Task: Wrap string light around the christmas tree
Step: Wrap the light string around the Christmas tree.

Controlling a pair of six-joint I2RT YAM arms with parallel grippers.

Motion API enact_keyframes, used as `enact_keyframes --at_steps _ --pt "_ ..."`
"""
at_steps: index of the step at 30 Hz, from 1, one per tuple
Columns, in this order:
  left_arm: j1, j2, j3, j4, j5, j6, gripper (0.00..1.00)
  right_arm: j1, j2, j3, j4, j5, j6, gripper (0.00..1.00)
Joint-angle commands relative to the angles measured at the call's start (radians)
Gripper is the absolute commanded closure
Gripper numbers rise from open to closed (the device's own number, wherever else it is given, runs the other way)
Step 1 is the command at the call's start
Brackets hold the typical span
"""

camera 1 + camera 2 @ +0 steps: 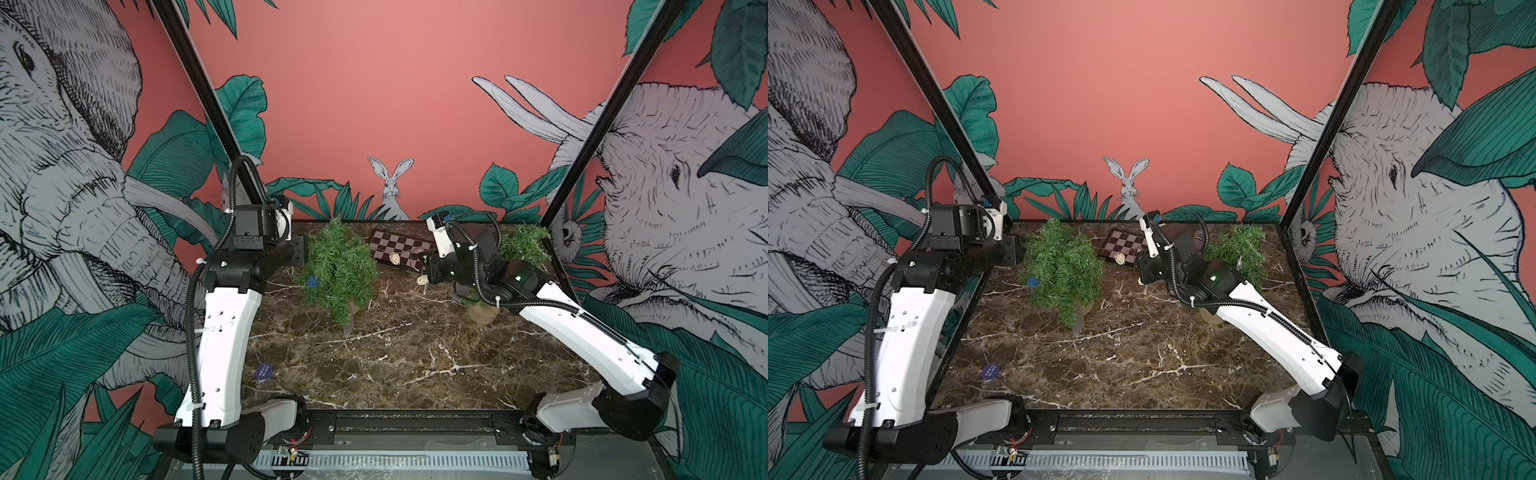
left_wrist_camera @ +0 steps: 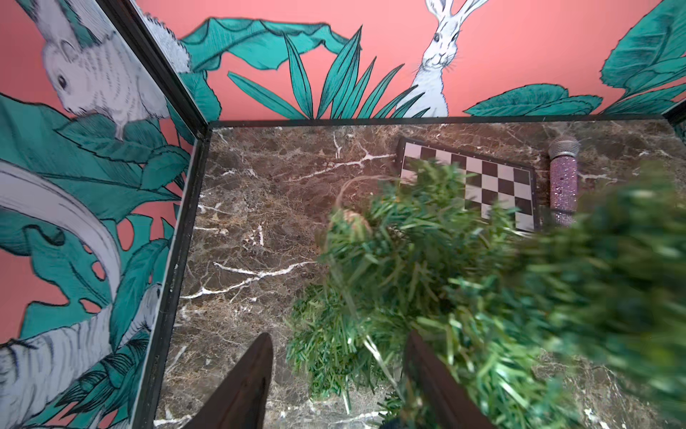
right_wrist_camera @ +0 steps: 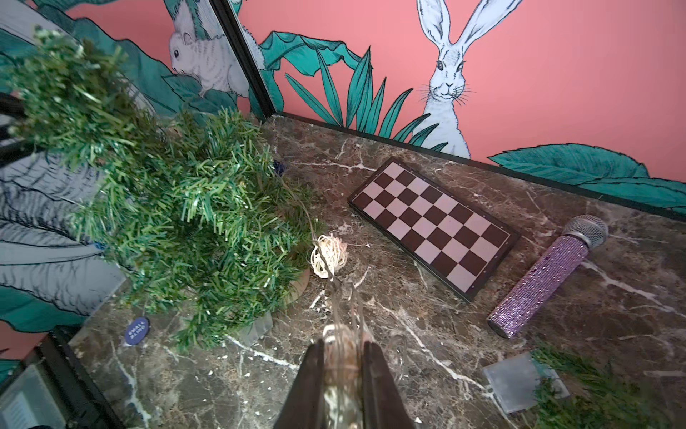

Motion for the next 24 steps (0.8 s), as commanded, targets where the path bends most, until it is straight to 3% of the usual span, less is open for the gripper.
enact_keyframes --at_steps 1,9,14,18,24 --pt "-0.046 -0.069 -0.004 -0.025 -0.027 0.018 0.42 0.004 -0.019 -0.01 0.063 -0.06 0.059 1.0" --pt "-0.445 -0.193 -0.205 0.127 -0.075 -0.071 0.44 0.003 -0.025 -0.032 0.096 -0.123 0.114 1.0" --pt "-0.462 -0.201 -0.242 0.12 -0.142 -0.077 0.43 0.003 -0.015 -0.05 0.109 -0.148 0.135 1.0" --pt "-0.481 -0.191 -0.236 0.142 -0.053 -0.127 0.43 0.003 -0.014 -0.067 0.131 -0.184 0.165 1.0" --pt "-0.694 -0.179 -0.384 0.372 -0.032 -0.118 0.41 0.003 -0.033 -0.077 0.142 -0.222 0.18 1.0"
